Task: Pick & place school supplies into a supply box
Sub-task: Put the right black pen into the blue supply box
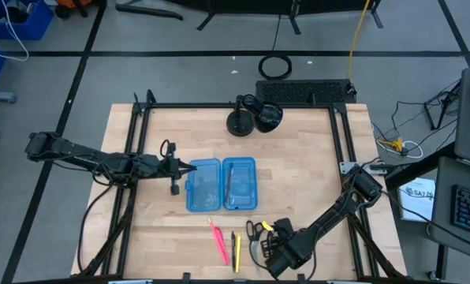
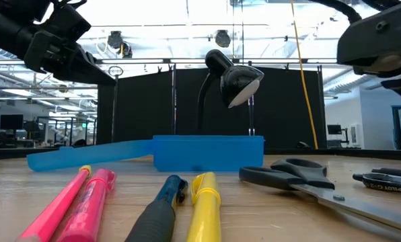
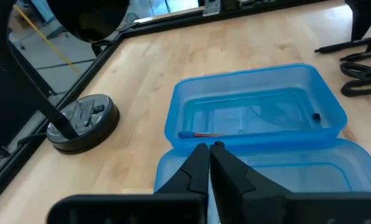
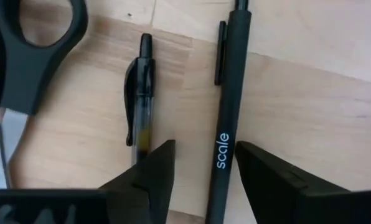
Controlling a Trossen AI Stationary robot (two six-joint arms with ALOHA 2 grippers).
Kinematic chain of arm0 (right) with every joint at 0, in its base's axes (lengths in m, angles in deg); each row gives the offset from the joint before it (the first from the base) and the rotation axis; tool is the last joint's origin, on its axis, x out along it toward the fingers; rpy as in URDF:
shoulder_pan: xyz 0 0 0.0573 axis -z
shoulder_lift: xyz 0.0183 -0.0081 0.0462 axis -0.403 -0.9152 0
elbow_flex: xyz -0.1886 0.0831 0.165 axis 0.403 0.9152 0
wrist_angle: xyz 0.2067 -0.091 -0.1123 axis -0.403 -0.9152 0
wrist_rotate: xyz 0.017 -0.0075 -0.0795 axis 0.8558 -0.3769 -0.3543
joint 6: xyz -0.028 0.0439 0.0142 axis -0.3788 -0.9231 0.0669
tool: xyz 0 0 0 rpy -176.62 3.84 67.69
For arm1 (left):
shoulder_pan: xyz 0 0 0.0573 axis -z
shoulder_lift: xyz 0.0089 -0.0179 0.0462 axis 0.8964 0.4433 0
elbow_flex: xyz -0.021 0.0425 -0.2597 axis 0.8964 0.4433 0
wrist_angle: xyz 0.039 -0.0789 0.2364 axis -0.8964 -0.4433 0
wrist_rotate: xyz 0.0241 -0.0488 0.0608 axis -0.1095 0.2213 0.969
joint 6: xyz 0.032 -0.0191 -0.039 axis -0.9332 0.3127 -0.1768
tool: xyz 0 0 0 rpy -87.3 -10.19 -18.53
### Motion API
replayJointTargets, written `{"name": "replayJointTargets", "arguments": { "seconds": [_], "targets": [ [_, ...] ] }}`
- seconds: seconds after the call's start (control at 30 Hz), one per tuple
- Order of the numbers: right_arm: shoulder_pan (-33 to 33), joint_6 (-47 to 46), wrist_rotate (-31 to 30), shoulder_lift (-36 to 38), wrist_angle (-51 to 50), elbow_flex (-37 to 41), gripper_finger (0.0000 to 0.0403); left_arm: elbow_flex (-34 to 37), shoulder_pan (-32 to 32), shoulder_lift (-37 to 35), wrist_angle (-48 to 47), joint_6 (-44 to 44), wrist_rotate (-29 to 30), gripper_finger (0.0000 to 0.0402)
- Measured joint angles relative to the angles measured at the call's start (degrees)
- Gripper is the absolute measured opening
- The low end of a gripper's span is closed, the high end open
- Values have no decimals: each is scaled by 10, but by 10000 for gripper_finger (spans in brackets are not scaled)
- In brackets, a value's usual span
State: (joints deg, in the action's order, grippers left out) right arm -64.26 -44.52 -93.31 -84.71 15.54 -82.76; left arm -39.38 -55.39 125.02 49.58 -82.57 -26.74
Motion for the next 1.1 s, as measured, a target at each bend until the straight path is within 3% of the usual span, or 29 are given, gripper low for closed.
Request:
{"name": "replayJointTargets", "arguments": {
  "seconds": [0.23,0.5,0.8,1.1],
  "targets": [
    [2,23,28,0,4,0,116,0,0,0,-3,0,0,28],
    [1,50,26,0,18,0,20,0,0,0,-6,1,0,3],
    [0,52,12,6,15,0,30,0,0,0,-12,14,-1,33],
    [2,62,-42,76,-11,5,19,0,0,0,-23,27,-25,37]
  ]
}}
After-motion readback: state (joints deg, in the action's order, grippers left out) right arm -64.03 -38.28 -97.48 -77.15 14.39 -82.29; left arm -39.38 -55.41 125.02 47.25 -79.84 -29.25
